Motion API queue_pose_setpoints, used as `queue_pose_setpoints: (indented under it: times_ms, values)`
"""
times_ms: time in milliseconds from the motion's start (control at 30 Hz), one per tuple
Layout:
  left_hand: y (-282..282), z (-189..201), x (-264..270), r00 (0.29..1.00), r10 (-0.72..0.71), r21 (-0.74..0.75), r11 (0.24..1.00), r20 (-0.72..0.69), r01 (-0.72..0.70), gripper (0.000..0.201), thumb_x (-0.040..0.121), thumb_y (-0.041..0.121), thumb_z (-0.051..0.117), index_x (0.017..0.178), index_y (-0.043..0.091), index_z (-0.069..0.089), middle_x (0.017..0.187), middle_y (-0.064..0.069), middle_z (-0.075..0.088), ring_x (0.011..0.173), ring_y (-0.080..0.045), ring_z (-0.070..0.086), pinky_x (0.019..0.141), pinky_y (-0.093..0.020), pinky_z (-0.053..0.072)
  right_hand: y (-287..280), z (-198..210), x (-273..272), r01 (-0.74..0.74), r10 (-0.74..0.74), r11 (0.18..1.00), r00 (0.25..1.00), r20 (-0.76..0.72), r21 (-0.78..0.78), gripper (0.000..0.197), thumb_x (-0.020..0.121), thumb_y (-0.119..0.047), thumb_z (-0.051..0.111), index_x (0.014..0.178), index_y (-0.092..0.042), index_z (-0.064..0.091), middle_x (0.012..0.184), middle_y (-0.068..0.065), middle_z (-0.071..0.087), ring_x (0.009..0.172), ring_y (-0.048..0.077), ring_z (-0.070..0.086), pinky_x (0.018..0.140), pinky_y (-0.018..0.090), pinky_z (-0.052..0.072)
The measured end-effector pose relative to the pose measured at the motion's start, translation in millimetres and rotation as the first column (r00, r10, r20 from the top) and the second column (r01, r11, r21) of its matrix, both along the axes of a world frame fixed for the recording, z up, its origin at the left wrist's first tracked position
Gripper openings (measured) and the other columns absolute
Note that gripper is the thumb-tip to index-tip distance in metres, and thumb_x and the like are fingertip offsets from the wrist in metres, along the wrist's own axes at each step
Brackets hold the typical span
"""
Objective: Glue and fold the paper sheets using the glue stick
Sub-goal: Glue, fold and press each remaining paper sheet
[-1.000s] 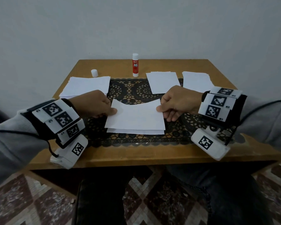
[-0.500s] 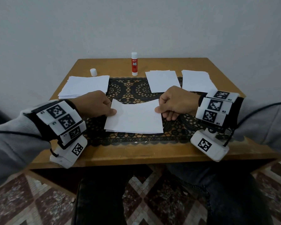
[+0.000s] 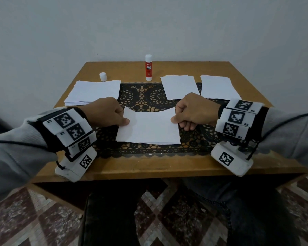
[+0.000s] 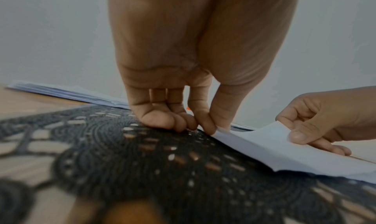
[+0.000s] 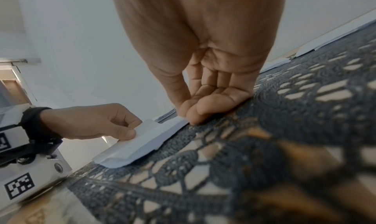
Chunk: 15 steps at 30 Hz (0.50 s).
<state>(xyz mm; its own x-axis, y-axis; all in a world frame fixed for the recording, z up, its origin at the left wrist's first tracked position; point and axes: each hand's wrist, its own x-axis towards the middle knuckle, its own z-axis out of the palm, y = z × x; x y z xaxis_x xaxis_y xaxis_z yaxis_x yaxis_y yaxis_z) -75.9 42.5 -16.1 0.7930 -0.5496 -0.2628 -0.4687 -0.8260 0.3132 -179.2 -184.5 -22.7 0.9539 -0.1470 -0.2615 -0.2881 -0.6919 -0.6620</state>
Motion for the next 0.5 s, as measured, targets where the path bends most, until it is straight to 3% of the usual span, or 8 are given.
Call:
queue_pose_setpoints:
  times_ms: [167,267,367,433,500]
  values:
    - [-1.8,-0.5,-1.7,0.999,-0.022,0.021,1.000,0.043,0.022,0.030,0.085,0.035,0.069,0.068,0.016,0.053,0.074,-0.002,0.058,0.067,-0.014,0.049,0.058,-0.026,0.035,2.3,-1.0,-1.2,0.009,-0.006,0.997,1.000,0.029,-0.074,0.020,0.085,-0.017,0.073,0.079,-0.003,0.060,0.066,0.009,0.068,0.051,0.013,0.064,0.046,0.022,0.051]
    - [-2.8,0.1,-6.6,0.993,-0.015,0.034,0.999,0.117,0.011,0.032,0.084,0.038,0.069,0.090,0.015,0.046,0.083,-0.001,0.054,0.074,-0.016,0.049,0.057,-0.027,0.035,6.7,4.1,-2.6,-0.016,0.019,0.951,1.000,0.007,-0.310,0.030,0.086,-0.027,0.070,0.072,-0.003,0.058,0.065,0.012,0.066,0.051,0.021,0.062,0.052,0.030,0.054]
    - [-1.8,7.7,-10.8,0.982,0.002,-0.043,0.999,0.189,0.006,0.040,0.086,0.035,0.066,0.105,0.014,0.038,0.085,0.000,0.052,0.081,-0.019,0.050,0.058,-0.027,0.035,11.5,15.0,-6.9,-0.055,0.091,0.826,0.995,0.036,-0.561,0.040,0.087,-0.039,0.063,0.064,-0.011,0.047,0.062,0.006,0.053,0.054,0.021,0.053,0.056,0.035,0.048]
    - [-2.3,12.4,-14.0,0.973,-0.042,-0.084,0.995,0.227,0.062,0.037,0.088,0.034,0.064,0.108,0.016,0.040,0.096,-0.002,0.056,0.085,-0.018,0.052,0.064,-0.028,0.039,17.9,20.0,-11.7,-0.088,0.175,0.762,0.982,0.074,-0.642,0.035,0.089,-0.044,0.057,0.076,-0.012,0.052,0.073,0.005,0.057,0.064,0.020,0.054,0.057,0.031,0.043]
    - [-4.4,11.0,-17.5,0.957,-0.194,-0.027,0.979,0.217,0.204,0.042,0.089,0.038,0.061,0.122,0.020,0.041,0.118,-0.005,0.054,0.100,-0.018,0.051,0.079,-0.032,0.044,30.8,22.3,-19.4,-0.216,0.338,0.711,0.940,0.055,-0.669,0.039,0.092,-0.051,0.050,0.104,-0.014,0.057,0.104,0.006,0.062,0.090,0.022,0.058,0.075,0.037,0.051]
